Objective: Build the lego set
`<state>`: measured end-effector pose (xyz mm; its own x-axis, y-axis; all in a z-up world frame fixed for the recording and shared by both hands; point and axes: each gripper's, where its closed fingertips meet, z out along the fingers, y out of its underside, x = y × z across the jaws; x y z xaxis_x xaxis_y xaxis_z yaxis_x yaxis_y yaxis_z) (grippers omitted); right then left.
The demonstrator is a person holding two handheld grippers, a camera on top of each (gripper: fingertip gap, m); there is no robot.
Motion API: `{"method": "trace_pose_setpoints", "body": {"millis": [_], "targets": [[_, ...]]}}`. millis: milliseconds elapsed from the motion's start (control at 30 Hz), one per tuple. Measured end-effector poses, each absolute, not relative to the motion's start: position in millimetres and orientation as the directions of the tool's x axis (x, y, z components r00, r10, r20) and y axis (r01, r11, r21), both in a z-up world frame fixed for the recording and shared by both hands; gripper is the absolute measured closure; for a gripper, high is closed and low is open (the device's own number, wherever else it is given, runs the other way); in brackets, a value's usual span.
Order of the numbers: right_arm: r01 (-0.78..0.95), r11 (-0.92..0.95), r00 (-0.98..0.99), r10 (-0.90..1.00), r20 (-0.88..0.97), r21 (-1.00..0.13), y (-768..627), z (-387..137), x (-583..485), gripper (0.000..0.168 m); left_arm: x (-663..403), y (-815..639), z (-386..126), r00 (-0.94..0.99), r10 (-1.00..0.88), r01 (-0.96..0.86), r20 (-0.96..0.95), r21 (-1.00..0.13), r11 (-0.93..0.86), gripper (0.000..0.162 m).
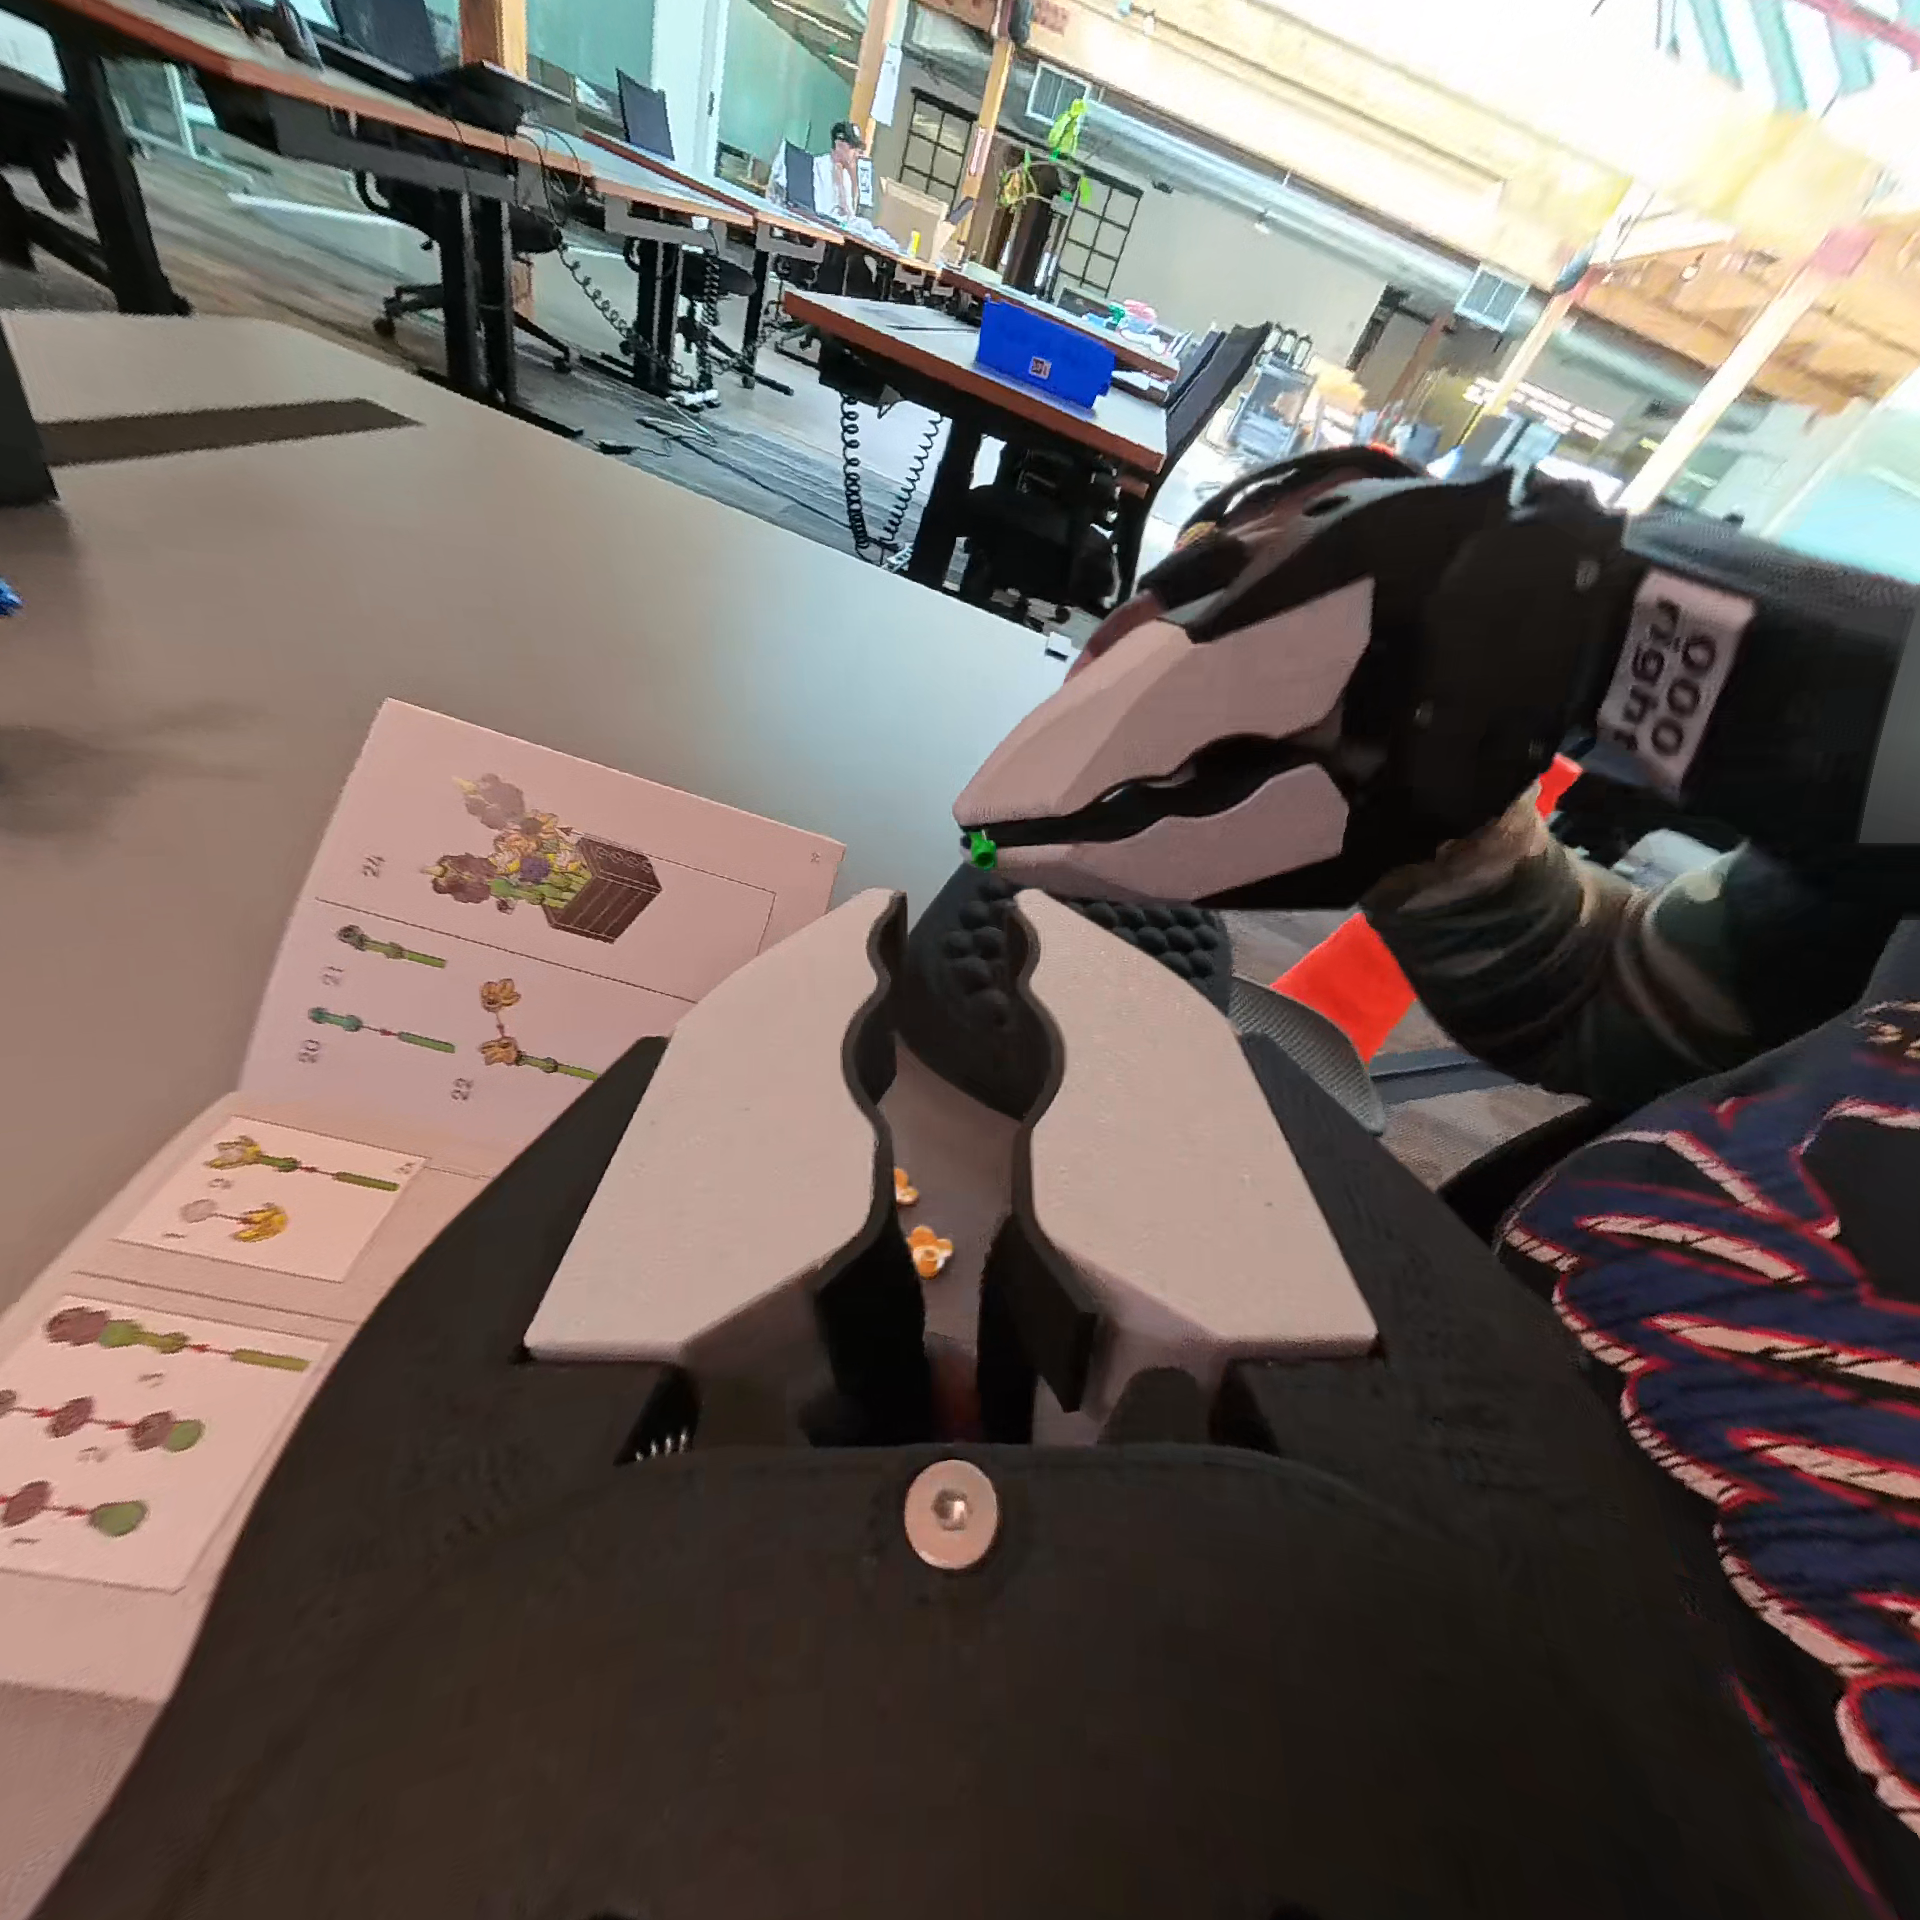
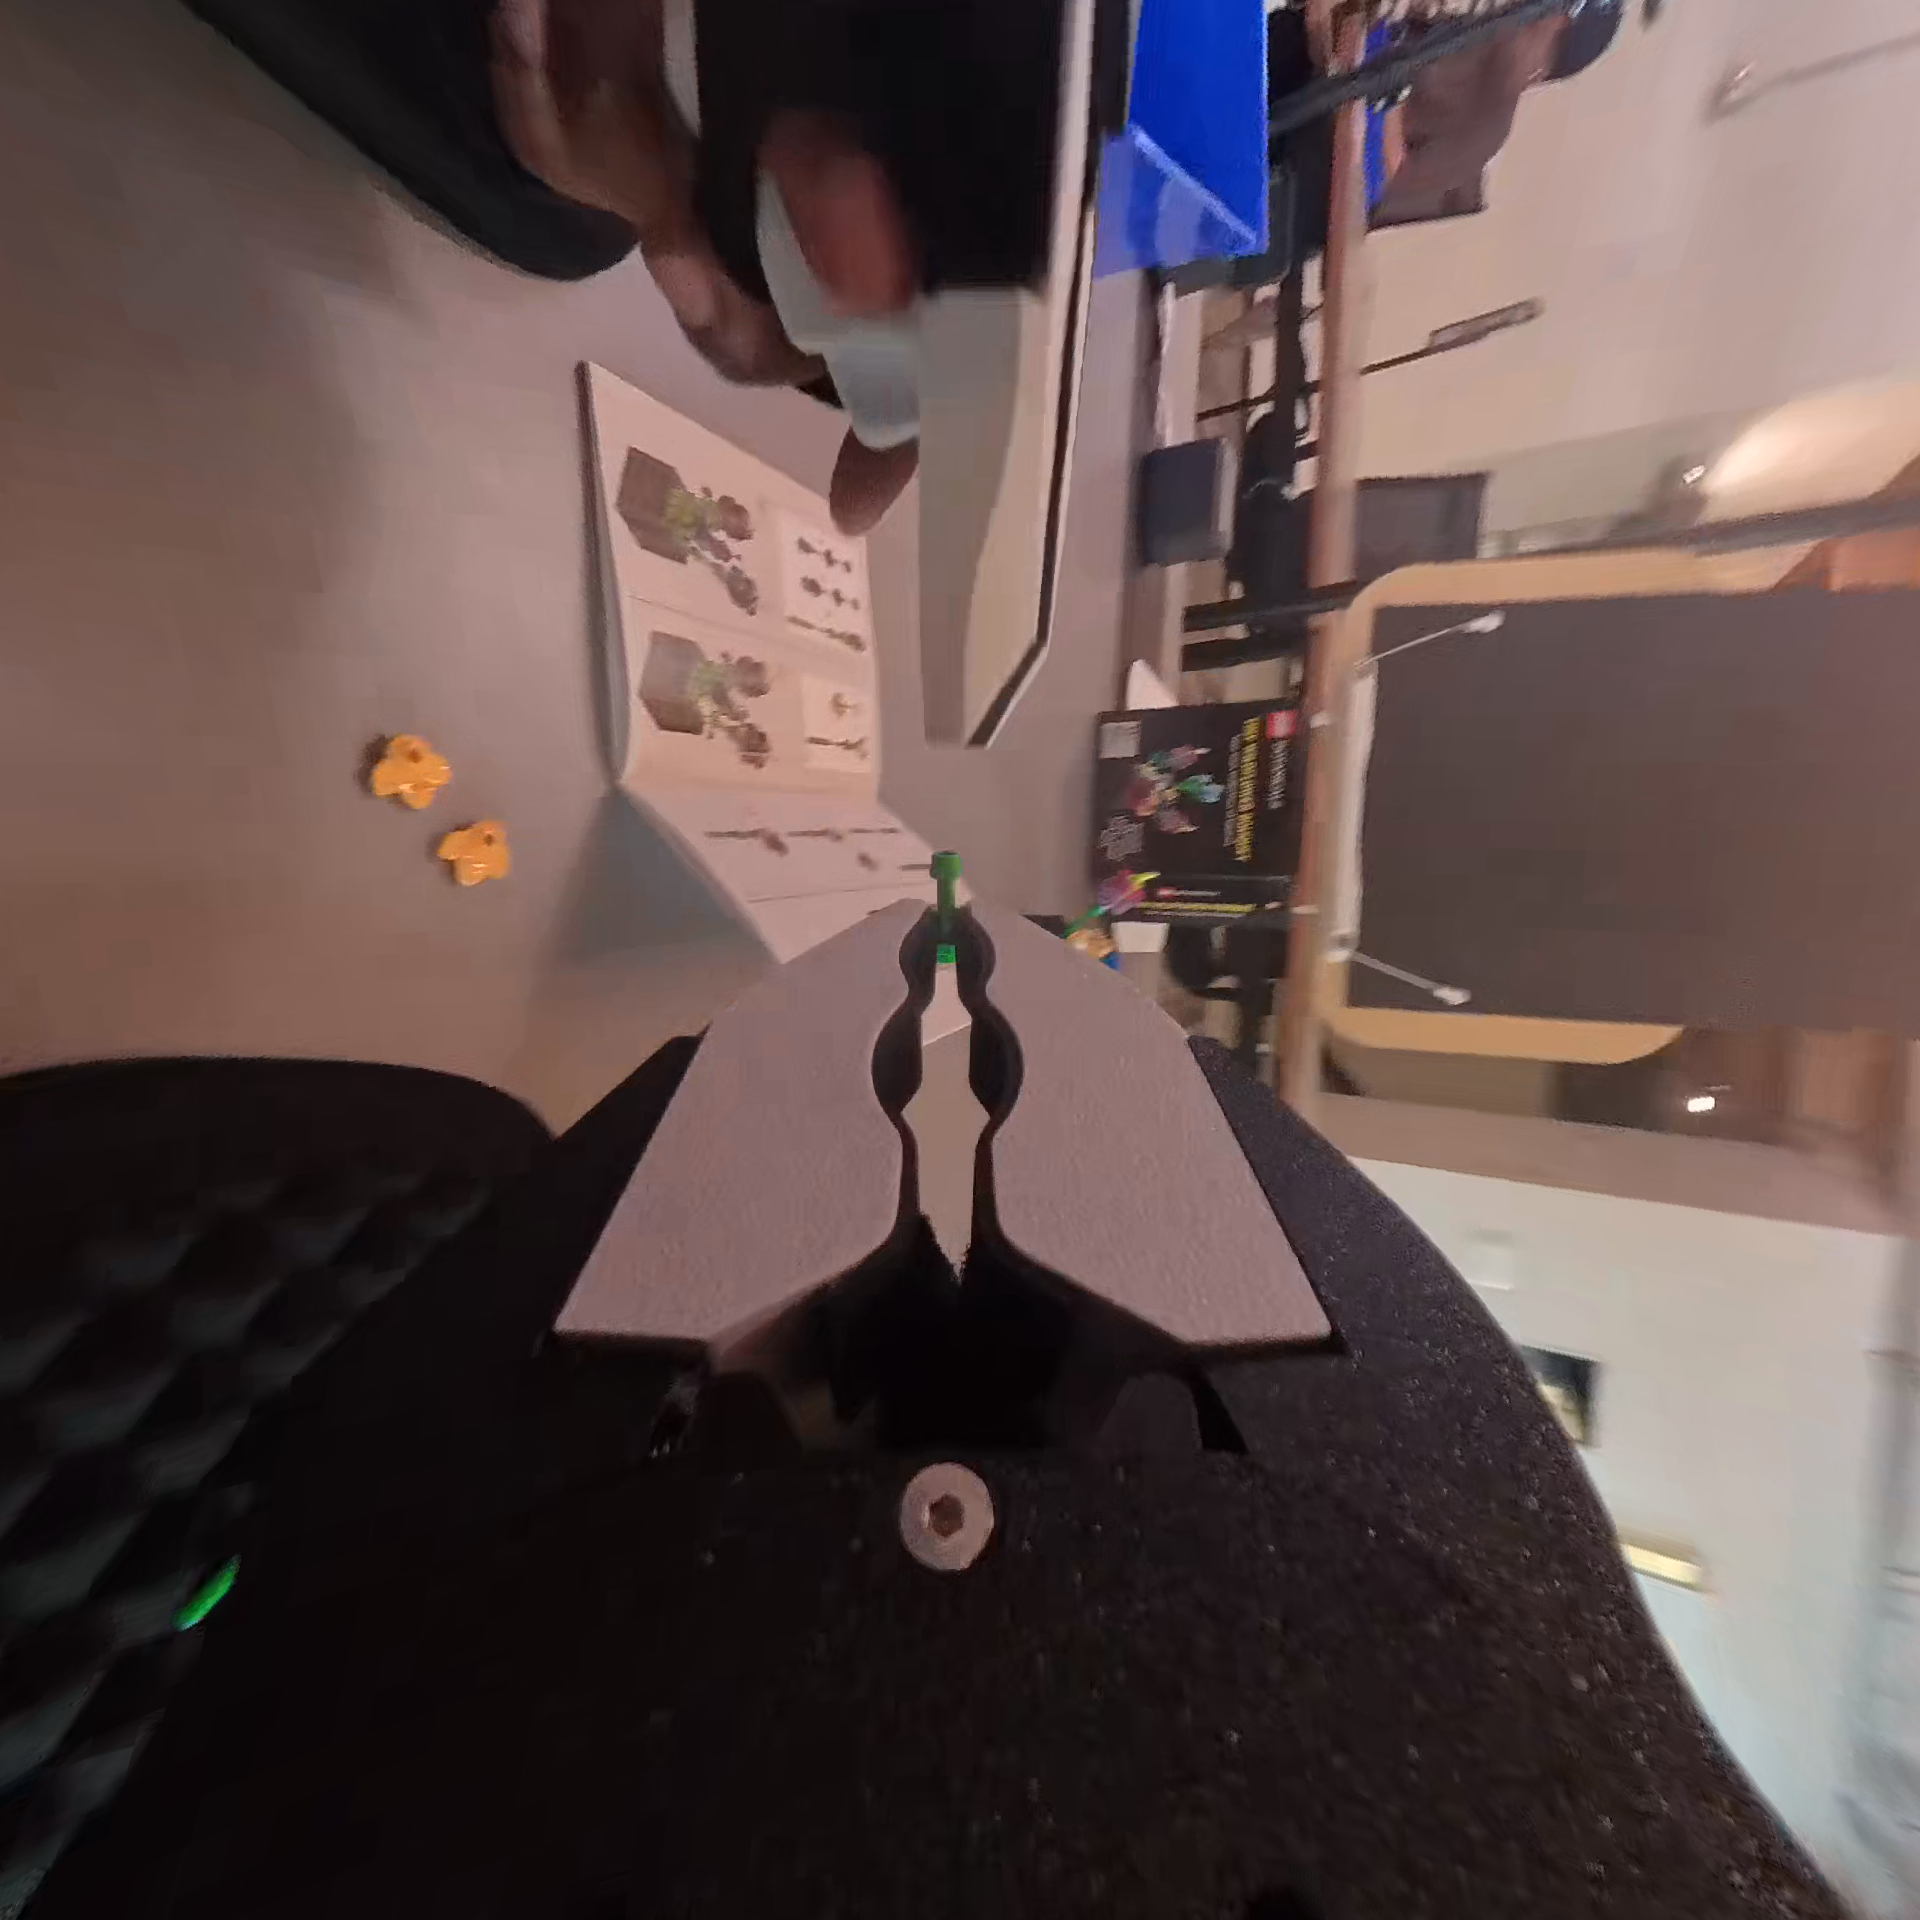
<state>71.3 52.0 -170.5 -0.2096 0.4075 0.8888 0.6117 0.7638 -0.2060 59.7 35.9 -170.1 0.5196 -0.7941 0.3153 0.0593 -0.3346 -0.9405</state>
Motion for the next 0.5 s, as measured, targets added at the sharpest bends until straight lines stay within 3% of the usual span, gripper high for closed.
{"method": "trace_pose_setpoints", "body": {"millis": [200,367,500], "targets": [[0.575,0.806,-0.239,0.33,0.913,-0.14,45.5,-167.8,54.6,0.165,62.3,38.4,-168.4,0.487,-0.789,0.092,0.375,-0.92,-0.381,0.145],[0.557,0.827,-0.26,0.268,0.928,-0.082,42.3,-164.8,49.3,0.165,63.6,34.3,-169.8,0.448,-0.811,0.072,0.377,-0.919,-0.387,0.156],[0.514,0.847,-0.232,0.287,0.93,-0.133,36.9,-160.3,46.1,0.165,60.3,29.9,-166.5,0.427,-0.843,0.074,0.327,-0.942,-0.327,0.157]]}}
